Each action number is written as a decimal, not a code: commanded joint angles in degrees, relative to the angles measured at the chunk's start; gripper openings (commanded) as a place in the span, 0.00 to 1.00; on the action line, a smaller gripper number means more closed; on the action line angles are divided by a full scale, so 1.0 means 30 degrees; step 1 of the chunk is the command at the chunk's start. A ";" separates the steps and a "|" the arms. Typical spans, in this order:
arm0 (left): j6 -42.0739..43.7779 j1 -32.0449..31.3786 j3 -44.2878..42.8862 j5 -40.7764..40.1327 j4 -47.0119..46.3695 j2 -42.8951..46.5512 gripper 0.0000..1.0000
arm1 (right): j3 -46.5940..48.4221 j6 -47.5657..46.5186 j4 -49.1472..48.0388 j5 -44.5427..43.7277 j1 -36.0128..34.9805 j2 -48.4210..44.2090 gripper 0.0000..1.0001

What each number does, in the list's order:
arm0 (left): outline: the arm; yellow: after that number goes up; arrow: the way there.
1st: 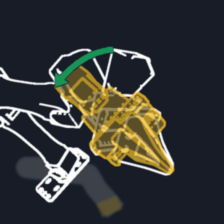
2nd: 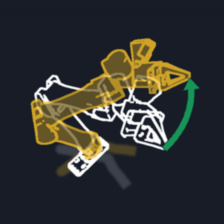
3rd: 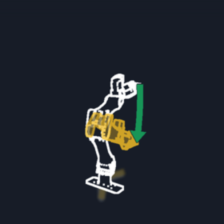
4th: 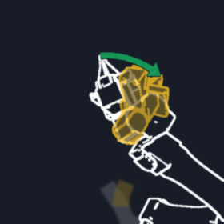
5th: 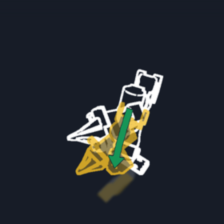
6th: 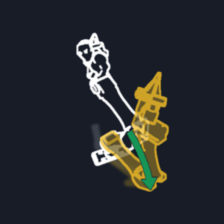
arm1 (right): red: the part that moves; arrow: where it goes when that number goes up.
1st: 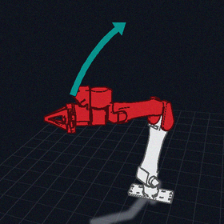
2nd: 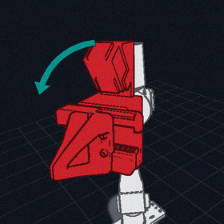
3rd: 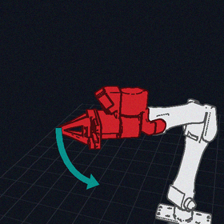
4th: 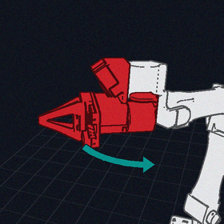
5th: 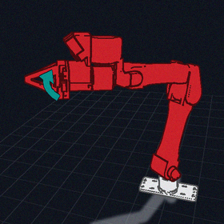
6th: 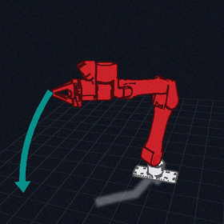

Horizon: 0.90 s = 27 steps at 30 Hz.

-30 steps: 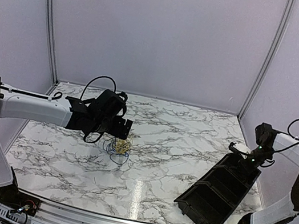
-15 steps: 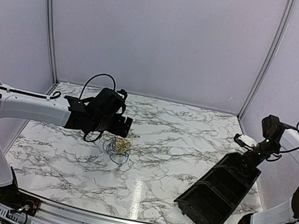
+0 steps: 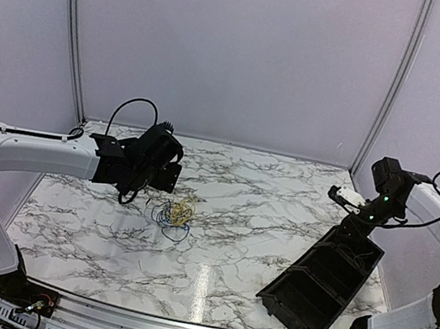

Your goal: Untangle the cables

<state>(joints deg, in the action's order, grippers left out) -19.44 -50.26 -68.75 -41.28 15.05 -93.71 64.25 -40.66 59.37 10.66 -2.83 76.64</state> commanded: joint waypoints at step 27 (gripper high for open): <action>0.0010 0.0096 -0.0432 0.2289 0.0796 -0.0636 0.94 | -0.3062 0.0242 0.1947 -0.4572 0.1589 -0.1520 0.21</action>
<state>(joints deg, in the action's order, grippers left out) -19.05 -50.19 -70.67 -34.50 18.24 -95.44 53.52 -41.08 64.42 -2.15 0.49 71.50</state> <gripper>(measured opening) 0.947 0.222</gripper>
